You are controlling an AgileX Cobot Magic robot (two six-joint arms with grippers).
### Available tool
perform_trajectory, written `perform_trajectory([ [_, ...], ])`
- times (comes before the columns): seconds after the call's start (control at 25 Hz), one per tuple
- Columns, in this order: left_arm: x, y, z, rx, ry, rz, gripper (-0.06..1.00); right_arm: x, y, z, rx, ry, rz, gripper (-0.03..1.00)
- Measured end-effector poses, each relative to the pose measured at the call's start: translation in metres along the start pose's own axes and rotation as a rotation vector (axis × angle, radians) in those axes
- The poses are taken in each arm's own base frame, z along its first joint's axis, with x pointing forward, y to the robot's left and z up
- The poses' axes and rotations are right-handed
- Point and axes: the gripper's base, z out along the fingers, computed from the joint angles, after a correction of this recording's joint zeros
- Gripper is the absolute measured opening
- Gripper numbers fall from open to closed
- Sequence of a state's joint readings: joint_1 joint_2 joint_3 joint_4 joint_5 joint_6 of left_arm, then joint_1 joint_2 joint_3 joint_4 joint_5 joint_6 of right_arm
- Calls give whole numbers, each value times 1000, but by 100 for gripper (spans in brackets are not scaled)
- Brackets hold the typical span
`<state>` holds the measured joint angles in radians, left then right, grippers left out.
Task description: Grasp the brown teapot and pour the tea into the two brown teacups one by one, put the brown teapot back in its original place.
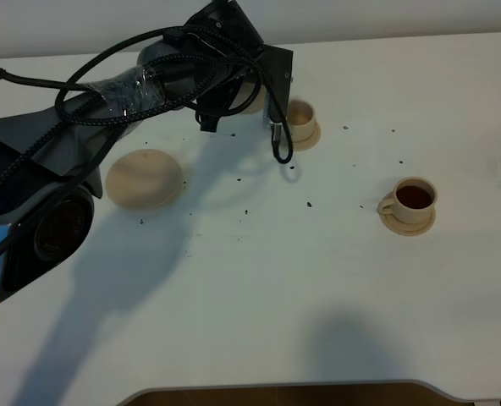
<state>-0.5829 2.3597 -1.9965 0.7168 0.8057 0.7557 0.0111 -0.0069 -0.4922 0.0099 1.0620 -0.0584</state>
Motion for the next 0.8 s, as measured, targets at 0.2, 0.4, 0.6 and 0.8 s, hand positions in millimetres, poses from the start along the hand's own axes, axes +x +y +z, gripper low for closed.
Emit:
perform_trajectory([
  [0.2,-1,0,1,-5,-1,79,12,0,0,0,0,0,0,38],
  [0.4,-5,0,-1,-30,4,143,12,0,0,0,0,0,0,38],
  [0.6,-11,3,-6,-93,27,208,12,0,0,0,0,0,0,38],
  [0.8,-15,5,-10,-129,46,250,12,0,0,0,0,0,0,38],
])
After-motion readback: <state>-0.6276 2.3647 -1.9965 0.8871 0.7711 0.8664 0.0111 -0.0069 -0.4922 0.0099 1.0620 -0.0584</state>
